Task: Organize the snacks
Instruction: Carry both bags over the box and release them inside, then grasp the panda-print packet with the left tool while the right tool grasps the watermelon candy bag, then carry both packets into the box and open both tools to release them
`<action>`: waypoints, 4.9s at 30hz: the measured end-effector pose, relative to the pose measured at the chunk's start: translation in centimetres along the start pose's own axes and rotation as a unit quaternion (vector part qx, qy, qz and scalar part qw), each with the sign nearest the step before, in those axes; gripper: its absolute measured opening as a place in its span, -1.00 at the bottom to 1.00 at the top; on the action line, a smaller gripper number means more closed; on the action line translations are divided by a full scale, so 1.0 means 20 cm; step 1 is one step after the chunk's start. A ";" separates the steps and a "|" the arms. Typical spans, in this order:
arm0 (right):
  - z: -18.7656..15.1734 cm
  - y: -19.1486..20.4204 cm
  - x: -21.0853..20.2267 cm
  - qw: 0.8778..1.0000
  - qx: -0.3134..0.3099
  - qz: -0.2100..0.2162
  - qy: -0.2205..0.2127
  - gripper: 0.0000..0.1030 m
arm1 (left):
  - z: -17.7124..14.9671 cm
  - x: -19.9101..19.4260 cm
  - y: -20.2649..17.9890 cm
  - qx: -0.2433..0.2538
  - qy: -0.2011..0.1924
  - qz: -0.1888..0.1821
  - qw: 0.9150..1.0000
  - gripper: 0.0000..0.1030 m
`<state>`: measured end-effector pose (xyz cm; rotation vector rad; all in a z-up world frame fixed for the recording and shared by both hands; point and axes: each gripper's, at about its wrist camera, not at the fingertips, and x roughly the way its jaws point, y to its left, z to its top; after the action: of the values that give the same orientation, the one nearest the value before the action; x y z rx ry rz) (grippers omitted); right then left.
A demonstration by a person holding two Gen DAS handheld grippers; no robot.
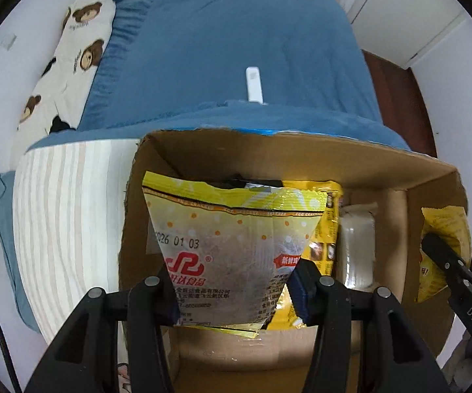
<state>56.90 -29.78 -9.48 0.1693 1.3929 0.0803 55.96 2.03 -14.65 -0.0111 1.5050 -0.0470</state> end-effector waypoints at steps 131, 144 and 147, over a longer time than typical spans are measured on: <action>-2.04 -0.20 -0.16 0.996 0.051 0.051 0.060 0.00 | -1.82 -0.10 0.00 -0.029 -0.034 -0.045 0.998 -0.02; -1.09 0.13 -0.72 0.987 -0.015 0.123 -0.099 -0.01 | -1.03 -0.84 -0.20 0.024 -0.159 -0.104 0.981 -0.01; -0.86 0.20 -0.67 0.987 -0.024 0.127 -0.095 -0.01 | -0.81 -0.78 -0.17 0.031 -0.132 -0.080 0.988 -0.01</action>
<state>37.79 -26.65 1.41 0.3068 1.1729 0.3028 38.67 -0.34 0.06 -0.0853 1.2347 -0.2146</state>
